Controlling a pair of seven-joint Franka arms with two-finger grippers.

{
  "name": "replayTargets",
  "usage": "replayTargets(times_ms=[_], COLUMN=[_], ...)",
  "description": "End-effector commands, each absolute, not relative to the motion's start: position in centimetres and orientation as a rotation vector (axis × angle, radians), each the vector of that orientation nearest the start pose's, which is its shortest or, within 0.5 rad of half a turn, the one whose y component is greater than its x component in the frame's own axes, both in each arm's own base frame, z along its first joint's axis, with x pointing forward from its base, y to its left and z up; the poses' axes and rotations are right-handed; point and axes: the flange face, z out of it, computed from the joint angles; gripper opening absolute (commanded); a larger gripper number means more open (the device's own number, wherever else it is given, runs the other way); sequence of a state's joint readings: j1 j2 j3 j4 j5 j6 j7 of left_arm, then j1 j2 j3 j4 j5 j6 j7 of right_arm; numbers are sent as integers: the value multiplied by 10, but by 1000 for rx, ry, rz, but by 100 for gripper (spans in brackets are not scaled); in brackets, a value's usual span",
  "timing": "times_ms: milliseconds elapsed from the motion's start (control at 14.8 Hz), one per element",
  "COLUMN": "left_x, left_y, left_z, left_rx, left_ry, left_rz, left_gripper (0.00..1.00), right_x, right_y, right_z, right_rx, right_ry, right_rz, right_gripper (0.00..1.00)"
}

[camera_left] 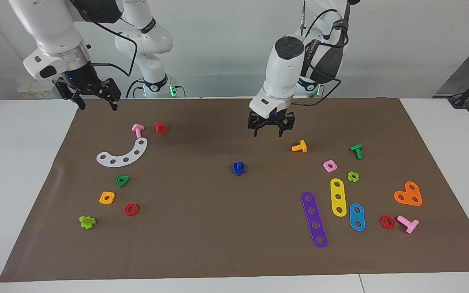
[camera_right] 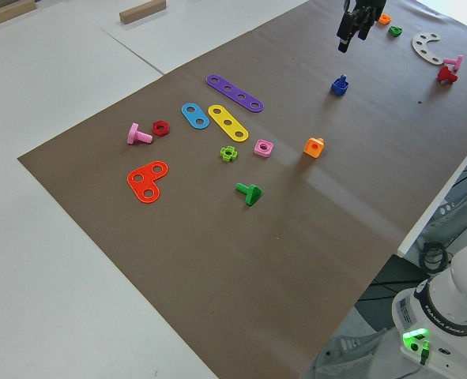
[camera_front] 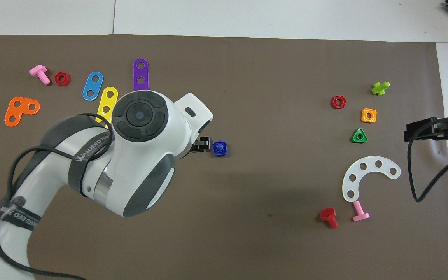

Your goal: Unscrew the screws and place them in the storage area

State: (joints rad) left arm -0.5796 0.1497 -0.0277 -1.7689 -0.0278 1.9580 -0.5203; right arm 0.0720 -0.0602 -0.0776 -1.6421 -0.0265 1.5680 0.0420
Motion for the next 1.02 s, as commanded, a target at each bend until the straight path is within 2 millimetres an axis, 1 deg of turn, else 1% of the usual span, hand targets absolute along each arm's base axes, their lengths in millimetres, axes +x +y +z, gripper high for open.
replayTargets(times_ms=[0,68,135,203,339,406,474,610,813,948], left_x=[493,494,492,497,508,516,521,524,533,533], left_y=[-365,-373,-390,-397,-407,-414,-418,-419,-423,-426], left_z=[458,445,431,423,406,402,400,398,373,369], left_rx=[-3201,-3191,-3182,-3178,-3172,-3173,-3170,-3183,-3193,-3197], left_ry=[65,72,78,69,29,-9,-13,-15,-46,-46], left_rz=[-58,-53,-69,-106,-100,-110,-123,-150,-195,-211], left_gripper=[88,86,86,86,84,84,84,81,79,77], right_x=[529,529,529,529,529,529,529,529,529,529], right_y=[-8,-9,-9,-9,-9,-9,-9,-9,-9,-9], right_z=[627,627,627,628,627,627,627,627,627,627], right_rx=[-3158,-3158,-3158,-3158,-3158,-3158,-3158,-3158,-3158,-3158], right_ry=[41,43,43,43,43,43,43,43,43,43], right_rz=[29,29,29,27,29,29,29,29,29,32], right_gripper=[100,100,100,100,100,100,100,100,100,100])
